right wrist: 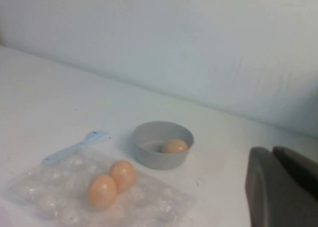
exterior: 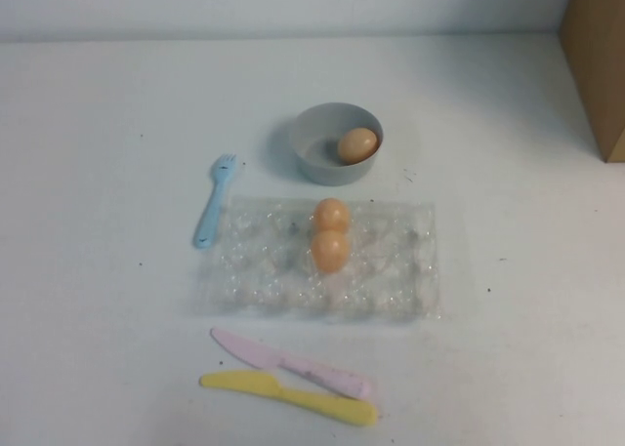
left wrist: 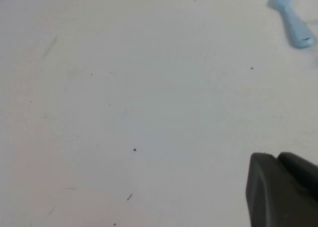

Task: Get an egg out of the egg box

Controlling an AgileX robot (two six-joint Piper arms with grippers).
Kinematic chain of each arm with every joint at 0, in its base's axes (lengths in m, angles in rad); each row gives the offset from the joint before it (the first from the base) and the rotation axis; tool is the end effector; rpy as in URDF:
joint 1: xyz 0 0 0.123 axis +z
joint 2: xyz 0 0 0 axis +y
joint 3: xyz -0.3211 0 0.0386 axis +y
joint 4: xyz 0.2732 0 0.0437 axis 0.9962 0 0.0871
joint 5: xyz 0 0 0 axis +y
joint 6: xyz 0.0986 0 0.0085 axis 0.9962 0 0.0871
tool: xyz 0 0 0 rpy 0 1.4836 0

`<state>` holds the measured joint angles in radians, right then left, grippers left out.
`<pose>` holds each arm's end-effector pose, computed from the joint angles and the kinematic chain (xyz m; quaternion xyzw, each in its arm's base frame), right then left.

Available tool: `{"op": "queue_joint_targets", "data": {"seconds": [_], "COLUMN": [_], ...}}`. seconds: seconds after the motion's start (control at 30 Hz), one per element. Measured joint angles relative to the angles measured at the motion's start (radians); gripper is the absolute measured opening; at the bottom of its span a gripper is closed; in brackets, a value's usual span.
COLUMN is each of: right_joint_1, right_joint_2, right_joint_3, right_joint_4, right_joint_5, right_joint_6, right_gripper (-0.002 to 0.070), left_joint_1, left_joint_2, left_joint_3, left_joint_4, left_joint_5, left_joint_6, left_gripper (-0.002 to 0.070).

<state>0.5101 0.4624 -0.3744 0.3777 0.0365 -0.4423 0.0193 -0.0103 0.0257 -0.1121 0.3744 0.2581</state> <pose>0.0907 0.0523 0.3168 -0.2084 0.6884 0.1581 0.6765 0.0468 -0.0032 0.1684 0.0662 0.8022 0.0348 0.5924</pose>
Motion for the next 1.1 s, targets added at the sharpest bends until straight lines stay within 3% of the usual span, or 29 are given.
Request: {"op": "queue_joint_targets", "data": {"seconds": [0.2, 0.37, 0.57, 1.1], "right_joint_1": [-0.147, -0.397, -0.611, -0.484], "right_joint_2": [-0.127, -0.315, -0.466, -0.470], "right_joint_3": [0.159, 0.265, 0.333, 0.399], "right_joint_4": [0.037, -0.018, -0.265, -0.301], "right_joint_5": [-0.055, -0.055, 0.065, 0.288], "right_joint_6": [0.000, 0.015, 0.291, 0.407], "right_gripper": [-0.0017, -0.0017, -0.0017, -0.0017], "left_joint_1": [0.000, 0.000, 0.000, 0.000], "left_joint_2": [0.000, 0.000, 0.000, 0.000], "left_joint_3": [0.000, 0.000, 0.000, 0.000], "left_joint_4": [0.000, 0.000, 0.000, 0.000], "left_joint_5": [0.000, 0.000, 0.000, 0.000], "left_joint_6": [0.000, 0.000, 0.000, 0.000], "left_gripper": [-0.0003, -0.0003, -0.0003, -0.0003]}}
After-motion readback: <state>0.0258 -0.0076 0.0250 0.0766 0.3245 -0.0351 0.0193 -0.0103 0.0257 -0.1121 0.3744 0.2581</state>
